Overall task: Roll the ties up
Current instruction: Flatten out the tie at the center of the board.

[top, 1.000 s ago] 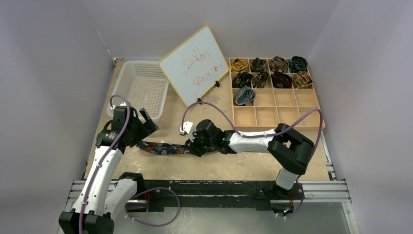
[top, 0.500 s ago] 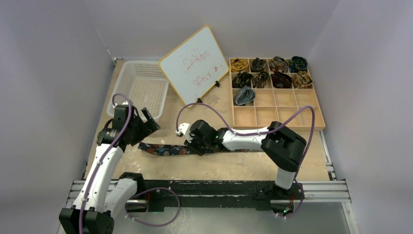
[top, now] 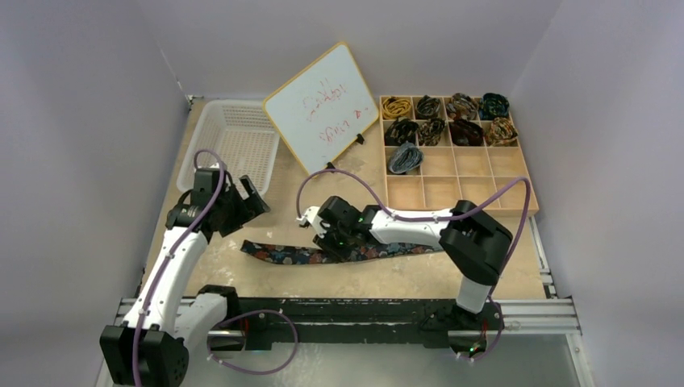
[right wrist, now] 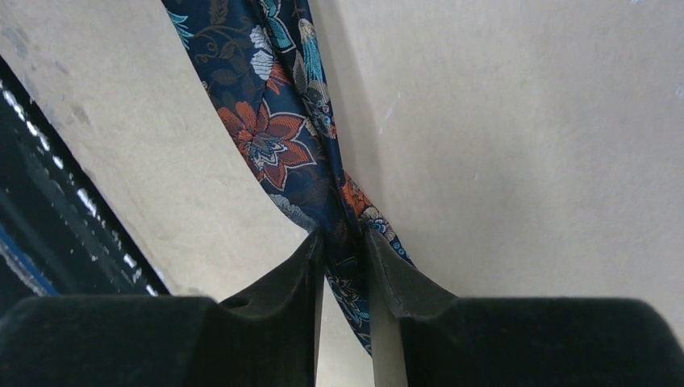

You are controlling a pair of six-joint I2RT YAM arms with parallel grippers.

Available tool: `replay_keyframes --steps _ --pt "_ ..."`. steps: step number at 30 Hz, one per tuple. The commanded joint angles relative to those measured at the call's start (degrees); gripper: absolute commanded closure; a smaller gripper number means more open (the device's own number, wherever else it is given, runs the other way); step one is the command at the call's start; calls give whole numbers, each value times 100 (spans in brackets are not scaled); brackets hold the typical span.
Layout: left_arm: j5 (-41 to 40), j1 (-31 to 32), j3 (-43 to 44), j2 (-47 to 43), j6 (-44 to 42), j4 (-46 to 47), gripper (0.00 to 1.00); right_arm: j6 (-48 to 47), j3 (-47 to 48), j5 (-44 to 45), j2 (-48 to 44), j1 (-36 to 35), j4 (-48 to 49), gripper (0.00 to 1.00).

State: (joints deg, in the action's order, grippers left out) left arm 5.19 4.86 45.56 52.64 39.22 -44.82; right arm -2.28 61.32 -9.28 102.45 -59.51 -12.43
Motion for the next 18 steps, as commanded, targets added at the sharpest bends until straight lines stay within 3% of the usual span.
replay_keyframes --steps 1,10,18 --pt "96 -47 310 259 -234 204 13 682 -147 106 -289 237 -800 72" --pt "38 -47 60 39 -51 341 13 1095 -395 619 -810 1101 -819 73" --pt "-10 -47 -110 82 208 474 11 923 -112 996 -826 1100 -1086 54"
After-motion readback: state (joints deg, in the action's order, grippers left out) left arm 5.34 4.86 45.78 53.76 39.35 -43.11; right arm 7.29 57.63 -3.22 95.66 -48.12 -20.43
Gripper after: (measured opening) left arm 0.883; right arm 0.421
